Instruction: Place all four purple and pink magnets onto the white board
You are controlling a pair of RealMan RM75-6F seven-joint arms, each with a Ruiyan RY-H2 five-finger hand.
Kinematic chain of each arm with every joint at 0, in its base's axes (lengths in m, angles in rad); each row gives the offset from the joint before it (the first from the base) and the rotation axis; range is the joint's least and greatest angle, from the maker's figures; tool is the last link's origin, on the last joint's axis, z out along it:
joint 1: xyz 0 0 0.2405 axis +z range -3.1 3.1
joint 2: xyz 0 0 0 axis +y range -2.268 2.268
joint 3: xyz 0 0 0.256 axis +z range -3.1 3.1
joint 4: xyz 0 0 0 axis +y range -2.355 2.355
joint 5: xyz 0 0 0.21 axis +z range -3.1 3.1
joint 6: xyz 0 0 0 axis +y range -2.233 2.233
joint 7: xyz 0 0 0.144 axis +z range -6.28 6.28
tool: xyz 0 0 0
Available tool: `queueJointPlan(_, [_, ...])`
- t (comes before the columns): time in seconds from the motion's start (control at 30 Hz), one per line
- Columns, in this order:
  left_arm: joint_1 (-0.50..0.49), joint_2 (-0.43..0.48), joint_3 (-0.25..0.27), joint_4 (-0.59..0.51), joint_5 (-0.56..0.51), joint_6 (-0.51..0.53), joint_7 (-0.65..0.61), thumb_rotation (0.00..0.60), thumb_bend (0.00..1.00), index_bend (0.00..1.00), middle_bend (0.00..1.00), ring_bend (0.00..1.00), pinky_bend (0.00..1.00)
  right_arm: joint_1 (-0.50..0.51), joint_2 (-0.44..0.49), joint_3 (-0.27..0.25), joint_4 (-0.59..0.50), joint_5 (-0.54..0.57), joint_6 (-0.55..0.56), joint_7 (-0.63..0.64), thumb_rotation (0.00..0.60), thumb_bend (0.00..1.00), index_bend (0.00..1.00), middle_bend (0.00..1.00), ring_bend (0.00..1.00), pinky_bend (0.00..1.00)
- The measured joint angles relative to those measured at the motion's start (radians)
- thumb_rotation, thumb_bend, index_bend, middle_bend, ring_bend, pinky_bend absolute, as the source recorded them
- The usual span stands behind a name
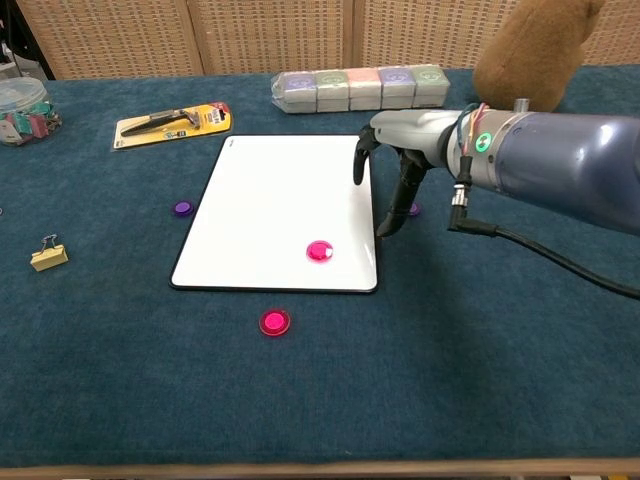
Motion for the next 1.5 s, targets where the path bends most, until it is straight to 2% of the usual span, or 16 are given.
queueJointPlan(0.3, [-0.003,-0.001,-0.002,0.001,-0.012,-0.01,-0.001,0.6,0.0,0.0,0.0,0.0,0.0,-0.024,-0.003,-0.016,0.118,0.013,-0.065,0.038,0.6,0.11,0.39,0.0,0.0,0.0])
queueJointPlan(0.7, [-0.008,-0.001,-0.008,0.006,-0.029,-0.027,-0.013,0.6,0.0,0.0,0.0,0.0,0.0,-0.034,-0.031,-0.012,0.224,-0.015,-0.13,0.084,0.6,0.32,0.43,0.0,0.0,0.0])
queueJointPlan(1.3, [-0.01,-0.008,-0.006,0.017,-0.03,-0.033,-0.015,0.6,0.0,0.0,0.0,0.0,0.0,-0.038,-0.025,-0.015,0.244,0.001,-0.163,0.079,0.6,0.32,0.47,0.0,0.0,0.0])
queueJointPlan(1.5, [-0.011,-0.007,-0.005,0.016,-0.028,-0.035,-0.02,0.6,0.0,0.0,0.0,0.0,0.0,-0.038,-0.032,-0.017,0.258,0.007,-0.174,0.082,0.6,0.34,0.53,0.0,0.0,0.0])
